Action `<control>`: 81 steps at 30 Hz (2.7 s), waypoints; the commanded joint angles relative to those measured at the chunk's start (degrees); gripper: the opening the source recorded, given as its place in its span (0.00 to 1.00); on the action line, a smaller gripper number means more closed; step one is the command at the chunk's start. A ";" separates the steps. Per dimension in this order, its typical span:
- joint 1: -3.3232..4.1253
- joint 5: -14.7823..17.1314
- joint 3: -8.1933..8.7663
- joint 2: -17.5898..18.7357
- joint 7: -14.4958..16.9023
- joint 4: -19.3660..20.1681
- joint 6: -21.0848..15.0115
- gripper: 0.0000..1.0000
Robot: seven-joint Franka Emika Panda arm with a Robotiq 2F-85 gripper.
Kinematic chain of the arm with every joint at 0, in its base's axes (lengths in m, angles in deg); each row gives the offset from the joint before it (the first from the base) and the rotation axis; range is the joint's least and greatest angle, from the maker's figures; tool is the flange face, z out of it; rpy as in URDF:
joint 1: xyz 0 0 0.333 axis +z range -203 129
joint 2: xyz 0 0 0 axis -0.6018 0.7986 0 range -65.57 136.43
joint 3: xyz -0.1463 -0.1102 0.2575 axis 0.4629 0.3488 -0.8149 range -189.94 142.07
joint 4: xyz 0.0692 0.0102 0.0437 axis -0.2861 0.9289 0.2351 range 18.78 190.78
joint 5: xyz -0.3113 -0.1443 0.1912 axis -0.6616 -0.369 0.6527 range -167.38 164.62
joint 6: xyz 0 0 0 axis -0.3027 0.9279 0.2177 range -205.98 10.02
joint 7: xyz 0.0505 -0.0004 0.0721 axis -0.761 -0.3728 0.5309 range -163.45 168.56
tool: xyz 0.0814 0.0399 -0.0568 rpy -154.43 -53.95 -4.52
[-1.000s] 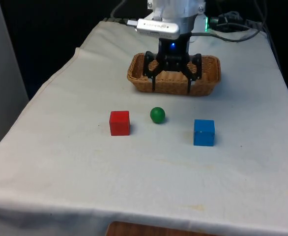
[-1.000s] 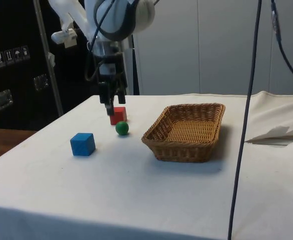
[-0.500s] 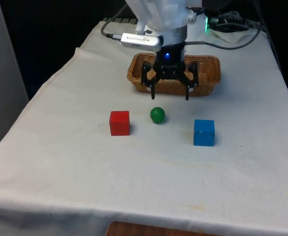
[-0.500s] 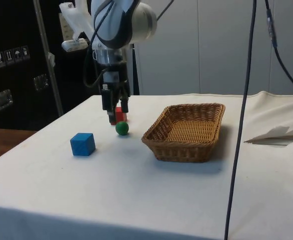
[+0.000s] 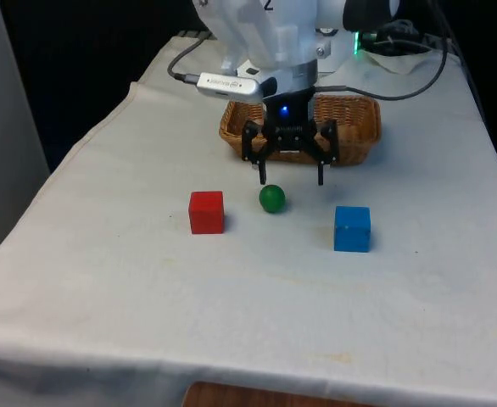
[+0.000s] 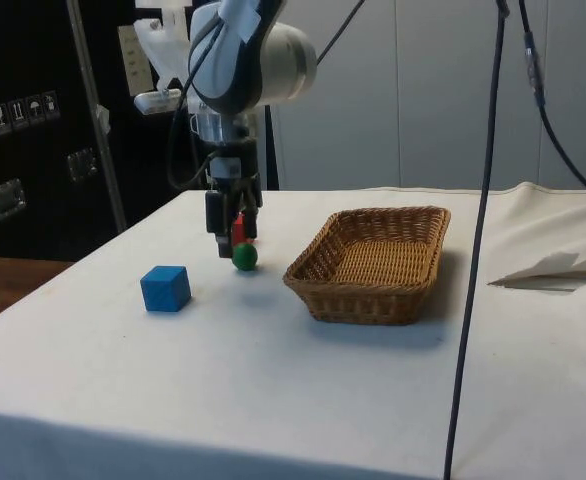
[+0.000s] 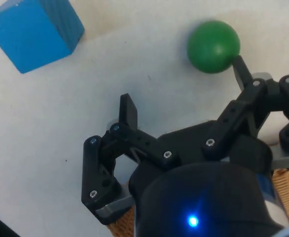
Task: Place all non-red objects into the basket.
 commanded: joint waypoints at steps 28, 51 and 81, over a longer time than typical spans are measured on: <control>0.23 -1.20 1.26 4.87 0.00 -3.44 -1.20 1.00; -0.23 -0.80 1.66 4.81 0.80 -3.44 -0.97 0.12; 0.46 -4.53 3.21 -6.02 0.80 1.49 3.95 0.00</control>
